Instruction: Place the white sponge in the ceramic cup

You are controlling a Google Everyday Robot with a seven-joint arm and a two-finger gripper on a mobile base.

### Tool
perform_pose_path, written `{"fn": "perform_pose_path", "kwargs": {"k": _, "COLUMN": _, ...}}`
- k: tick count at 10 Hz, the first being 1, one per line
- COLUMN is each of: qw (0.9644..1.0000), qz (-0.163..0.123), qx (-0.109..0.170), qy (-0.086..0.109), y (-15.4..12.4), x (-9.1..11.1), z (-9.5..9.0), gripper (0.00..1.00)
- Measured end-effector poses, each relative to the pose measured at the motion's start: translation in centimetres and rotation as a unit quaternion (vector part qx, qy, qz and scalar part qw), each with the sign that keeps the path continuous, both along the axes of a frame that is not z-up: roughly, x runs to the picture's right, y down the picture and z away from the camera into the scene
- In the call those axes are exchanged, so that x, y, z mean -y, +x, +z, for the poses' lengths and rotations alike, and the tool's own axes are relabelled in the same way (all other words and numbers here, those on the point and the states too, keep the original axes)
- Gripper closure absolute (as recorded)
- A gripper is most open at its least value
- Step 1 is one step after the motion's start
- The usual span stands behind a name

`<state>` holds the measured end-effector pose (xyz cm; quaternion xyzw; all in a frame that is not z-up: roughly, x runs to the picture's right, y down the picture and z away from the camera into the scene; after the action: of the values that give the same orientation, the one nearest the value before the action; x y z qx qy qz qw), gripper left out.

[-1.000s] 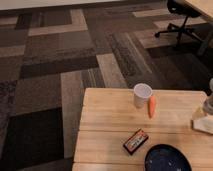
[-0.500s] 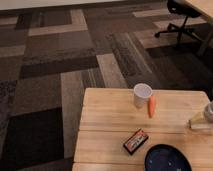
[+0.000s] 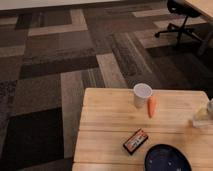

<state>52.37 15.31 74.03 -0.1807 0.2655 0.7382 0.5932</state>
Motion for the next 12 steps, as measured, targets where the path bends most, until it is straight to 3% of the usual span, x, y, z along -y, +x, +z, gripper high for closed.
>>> {"fn": "perform_pose_path", "kwargs": {"k": 2, "qw": 0.9970, "qz": -0.061, "qx": 0.042, "qy": 0.021, "y": -2.0, "x": 3.8, "z": -2.4, "gripper": 0.96}}
{"fn": "perform_pose_path", "kwargs": {"k": 3, "qw": 0.9911, "qz": -0.106, "qx": 0.075, "qy": 0.028, "y": -3.9, "x": 6.1, "z": -3.7, "gripper": 0.96}}
{"fn": "perform_pose_path", "kwargs": {"k": 4, "qw": 0.9871, "qz": -0.128, "qx": 0.092, "qy": 0.029, "y": -5.0, "x": 7.1, "z": -4.2, "gripper": 0.96}}
{"fn": "perform_pose_path", "kwargs": {"k": 5, "qw": 0.9788, "qz": -0.163, "qx": 0.122, "qy": 0.025, "y": -6.8, "x": 8.2, "z": -4.7, "gripper": 0.96}}
{"fn": "perform_pose_path", "kwargs": {"k": 7, "qw": 0.9561, "qz": -0.241, "qx": 0.165, "qy": 0.021, "y": -9.9, "x": 10.7, "z": -4.5, "gripper": 0.96}}
{"fn": "perform_pose_path", "kwargs": {"k": 8, "qw": 0.9378, "qz": -0.289, "qx": 0.192, "qy": 0.019, "y": -12.3, "x": 11.9, "z": -3.9, "gripper": 0.96}}
{"fn": "perform_pose_path", "kwargs": {"k": 9, "qw": 0.9099, "qz": -0.338, "qx": 0.236, "qy": 0.041, "y": -17.0, "x": 14.2, "z": -3.6, "gripper": 0.96}}
{"fn": "perform_pose_path", "kwargs": {"k": 10, "qw": 0.8996, "qz": -0.352, "qx": 0.253, "qy": 0.053, "y": -18.6, "x": 15.0, "z": -3.8, "gripper": 0.96}}
{"fn": "perform_pose_path", "kwargs": {"k": 11, "qw": 0.8772, "qz": -0.377, "qx": 0.288, "qy": 0.076, "y": -22.4, "x": 16.6, "z": -4.2, "gripper": 0.96}}
{"fn": "perform_pose_path", "kwargs": {"k": 12, "qw": 0.8725, "qz": -0.379, "qx": 0.297, "qy": 0.081, "y": -23.4, "x": 16.8, "z": -4.3, "gripper": 0.96}}
